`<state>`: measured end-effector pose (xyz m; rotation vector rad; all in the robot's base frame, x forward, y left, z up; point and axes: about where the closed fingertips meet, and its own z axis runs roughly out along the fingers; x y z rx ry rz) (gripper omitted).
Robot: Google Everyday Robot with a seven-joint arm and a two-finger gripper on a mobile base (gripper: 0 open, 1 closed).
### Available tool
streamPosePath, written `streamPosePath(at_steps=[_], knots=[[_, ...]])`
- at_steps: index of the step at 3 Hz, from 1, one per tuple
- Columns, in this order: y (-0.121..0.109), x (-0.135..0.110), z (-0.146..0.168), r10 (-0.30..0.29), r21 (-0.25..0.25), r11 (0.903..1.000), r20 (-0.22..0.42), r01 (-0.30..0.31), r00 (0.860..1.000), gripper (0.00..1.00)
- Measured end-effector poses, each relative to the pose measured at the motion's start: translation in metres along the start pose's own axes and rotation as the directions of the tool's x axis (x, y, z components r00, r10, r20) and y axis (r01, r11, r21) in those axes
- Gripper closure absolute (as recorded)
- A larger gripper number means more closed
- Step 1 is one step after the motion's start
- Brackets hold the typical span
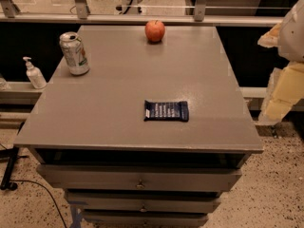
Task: Move rxbar blueberry near apple
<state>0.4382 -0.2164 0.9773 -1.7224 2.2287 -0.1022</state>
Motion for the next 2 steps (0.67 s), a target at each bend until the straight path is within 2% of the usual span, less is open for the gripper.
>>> streamPosePath(at_steps=[1,2], knots=[[0.0,0.0,0.0,0.0,0.0,1.0,0.0,0.0,1.0,0.0],[0.0003,-0.0085,0.0094,0.002,-0.007,1.0,0.046,-0.002,0.999,0.0]])
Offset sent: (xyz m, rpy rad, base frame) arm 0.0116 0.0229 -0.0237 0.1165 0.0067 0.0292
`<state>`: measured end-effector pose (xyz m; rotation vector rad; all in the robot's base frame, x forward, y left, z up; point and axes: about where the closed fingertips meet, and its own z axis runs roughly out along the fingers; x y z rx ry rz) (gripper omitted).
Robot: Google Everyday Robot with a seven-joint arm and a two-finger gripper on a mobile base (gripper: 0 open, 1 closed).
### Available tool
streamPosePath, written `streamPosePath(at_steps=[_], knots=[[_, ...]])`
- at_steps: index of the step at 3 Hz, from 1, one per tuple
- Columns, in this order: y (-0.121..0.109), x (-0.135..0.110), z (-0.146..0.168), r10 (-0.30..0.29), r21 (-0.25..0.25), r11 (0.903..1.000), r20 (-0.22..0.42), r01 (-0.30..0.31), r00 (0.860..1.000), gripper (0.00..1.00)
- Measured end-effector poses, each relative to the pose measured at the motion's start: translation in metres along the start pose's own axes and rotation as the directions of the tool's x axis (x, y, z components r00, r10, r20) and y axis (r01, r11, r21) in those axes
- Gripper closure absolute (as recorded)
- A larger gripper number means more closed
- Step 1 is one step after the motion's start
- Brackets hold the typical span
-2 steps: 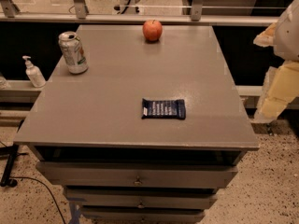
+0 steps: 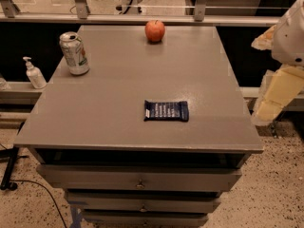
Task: Move rxbar blueberry near apple
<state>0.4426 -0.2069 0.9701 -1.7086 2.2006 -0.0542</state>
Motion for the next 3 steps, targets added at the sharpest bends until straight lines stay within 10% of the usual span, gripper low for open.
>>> streamPosePath(at_steps=[1,3], knots=[[-0.002,-0.018,0.028,0.007,-0.032,0.9995,0.11,-0.003,0.994,0.0],[0.001,-0.063,0.089,0.037,-0.106,0.9944,0.367,0.002,0.929,0.0]])
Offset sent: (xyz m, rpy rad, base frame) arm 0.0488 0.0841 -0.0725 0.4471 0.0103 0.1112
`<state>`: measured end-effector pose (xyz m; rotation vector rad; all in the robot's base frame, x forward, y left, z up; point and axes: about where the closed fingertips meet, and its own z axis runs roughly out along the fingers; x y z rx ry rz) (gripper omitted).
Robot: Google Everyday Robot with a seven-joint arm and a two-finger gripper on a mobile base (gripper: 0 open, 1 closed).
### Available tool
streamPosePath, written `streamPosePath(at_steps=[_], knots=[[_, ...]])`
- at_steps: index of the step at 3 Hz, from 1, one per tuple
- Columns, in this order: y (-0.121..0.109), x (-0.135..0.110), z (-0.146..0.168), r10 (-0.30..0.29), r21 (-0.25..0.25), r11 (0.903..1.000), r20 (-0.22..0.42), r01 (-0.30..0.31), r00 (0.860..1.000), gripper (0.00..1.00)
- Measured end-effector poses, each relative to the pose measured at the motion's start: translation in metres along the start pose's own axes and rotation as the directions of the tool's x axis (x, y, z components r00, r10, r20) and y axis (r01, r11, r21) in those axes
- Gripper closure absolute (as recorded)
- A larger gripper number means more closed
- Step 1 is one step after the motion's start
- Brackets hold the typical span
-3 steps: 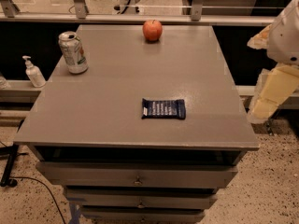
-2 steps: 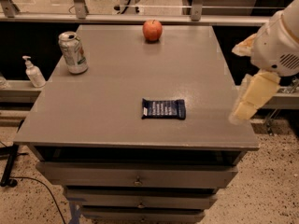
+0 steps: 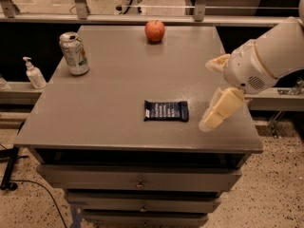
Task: Move rxbar blueberry near apple
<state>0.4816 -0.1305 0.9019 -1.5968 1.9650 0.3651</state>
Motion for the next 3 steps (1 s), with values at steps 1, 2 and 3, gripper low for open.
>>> streamPosePath(at_steps=[1,2,3], knots=[[0.0,-0.006,0.027,-0.004,-0.014,0.9999,0.091,0.005,0.996,0.0],[0.003,-0.016,0.051,-0.013,-0.021,0.9997,0.157,0.016,0.987,0.0],[0.005,-0.023,0.072,-0.012,-0.033,0.9993,0.188,0.019,0.982,0.0]])
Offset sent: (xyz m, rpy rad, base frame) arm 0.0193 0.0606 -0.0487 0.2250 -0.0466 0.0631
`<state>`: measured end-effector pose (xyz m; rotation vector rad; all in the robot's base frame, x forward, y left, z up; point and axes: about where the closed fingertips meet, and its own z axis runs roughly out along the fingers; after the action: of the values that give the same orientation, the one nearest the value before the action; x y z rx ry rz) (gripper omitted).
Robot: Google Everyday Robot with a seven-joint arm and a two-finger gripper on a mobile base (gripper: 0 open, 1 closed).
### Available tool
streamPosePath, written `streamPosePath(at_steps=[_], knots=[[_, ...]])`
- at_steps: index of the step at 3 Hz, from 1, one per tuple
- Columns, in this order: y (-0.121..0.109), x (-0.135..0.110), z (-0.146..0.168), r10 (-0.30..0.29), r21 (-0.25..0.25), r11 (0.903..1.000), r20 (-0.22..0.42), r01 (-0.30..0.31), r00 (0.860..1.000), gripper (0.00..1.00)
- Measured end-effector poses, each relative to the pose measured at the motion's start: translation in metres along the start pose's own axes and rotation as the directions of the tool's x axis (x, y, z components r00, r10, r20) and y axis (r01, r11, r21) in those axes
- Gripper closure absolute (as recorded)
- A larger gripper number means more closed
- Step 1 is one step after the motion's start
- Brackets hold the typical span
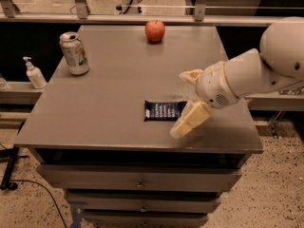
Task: Move rxbar blueberry near apple
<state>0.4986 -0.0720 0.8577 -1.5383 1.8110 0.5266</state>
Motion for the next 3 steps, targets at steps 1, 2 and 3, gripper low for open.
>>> streamPosePath(at_steps=[1,2,3], knots=[[0.002,0.004,0.018,0.021,-0.015,0.9997,0.016,-0.021,1.0,0.0],[0.001,0.011,0.03,0.052,-0.032,0.9982,0.023,-0.052,0.998,0.17],[0.003,0.017,0.039,0.085,-0.052,0.9952,0.03,-0.083,0.996,0.41]])
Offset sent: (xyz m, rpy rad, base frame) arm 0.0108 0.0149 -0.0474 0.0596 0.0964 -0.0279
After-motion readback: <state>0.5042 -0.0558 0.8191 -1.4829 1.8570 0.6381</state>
